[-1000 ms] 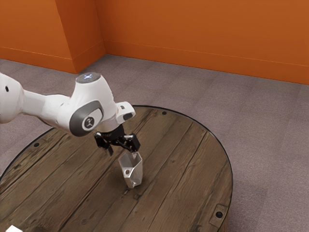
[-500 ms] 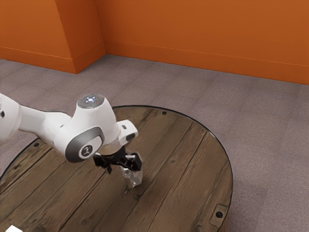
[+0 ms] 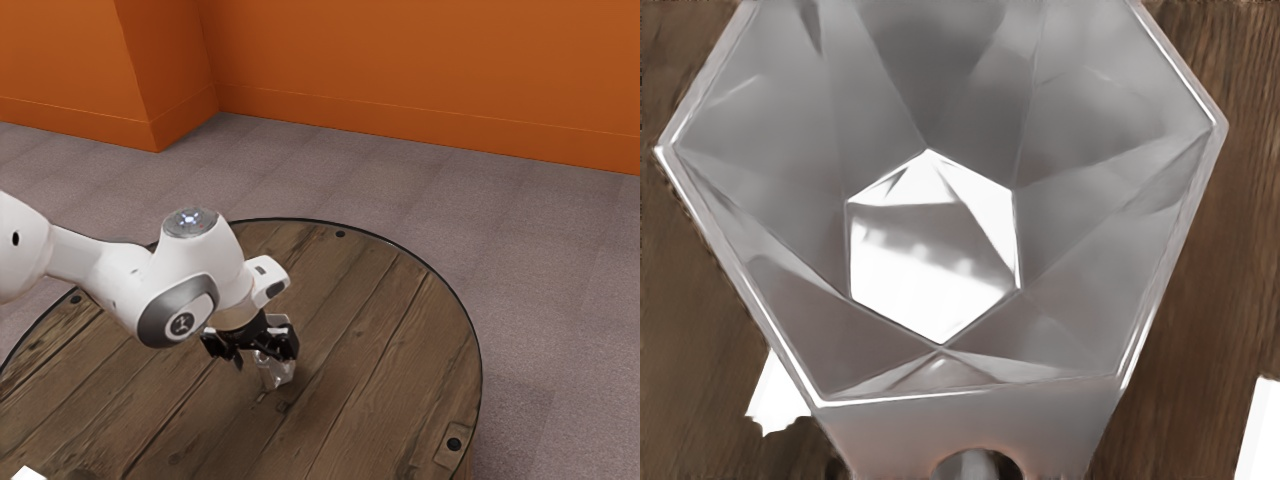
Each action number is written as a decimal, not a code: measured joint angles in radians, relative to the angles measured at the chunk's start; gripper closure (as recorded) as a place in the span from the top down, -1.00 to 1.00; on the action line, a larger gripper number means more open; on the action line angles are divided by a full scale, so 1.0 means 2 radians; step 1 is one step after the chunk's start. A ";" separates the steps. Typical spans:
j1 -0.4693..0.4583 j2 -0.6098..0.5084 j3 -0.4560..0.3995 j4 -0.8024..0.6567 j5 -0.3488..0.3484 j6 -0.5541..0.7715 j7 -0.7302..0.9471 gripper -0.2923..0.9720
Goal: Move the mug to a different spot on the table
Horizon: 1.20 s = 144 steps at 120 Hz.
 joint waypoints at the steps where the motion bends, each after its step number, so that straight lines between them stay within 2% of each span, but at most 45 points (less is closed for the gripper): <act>1: 0.000 -0.002 0.000 -0.001 0.000 0.000 -0.001 0.34; 8: 0.003 -0.017 -0.006 -0.008 0.002 0.001 -0.005 0.33; 16: 0.022 -0.030 -0.036 -0.012 0.002 0.002 -0.010 0.32; 24: 0.062 -0.054 -0.089 -0.013 0.001 0.001 -0.014 0.31; 28: 0.112 -0.080 -0.148 -0.014 -0.006 0.001 -0.017 0.31; 31: 0.153 -0.102 -0.202 -0.013 -0.021 0.001 -0.018 0.31; 35: 0.186 -0.121 -0.248 -0.014 -0.040 0.001 -0.019 0.30; 42: 0.220 -0.139 -0.289 -0.014 -0.074 0.001 -0.020 0.30; 51: 0.264 -0.156 -0.331 -0.009 -0.141 0.001 -0.011 0.28; 62: 0.297 -0.163 -0.350 0.000 -0.192 0.003 0.008 0.24; 69: 0.326 -0.164 -0.370 0.006 -0.208 0.006 0.024 0.22; 78: 0.339 -0.164 -0.383 0.011 -0.220 0.009 0.043 0.19; 111: 0.346 -0.163 -0.393 0.012 -0.234 0.006 0.103 -0.13; 144: 0.355 -0.164 -0.392 0.013 -0.236 -0.001 0.149 -0.30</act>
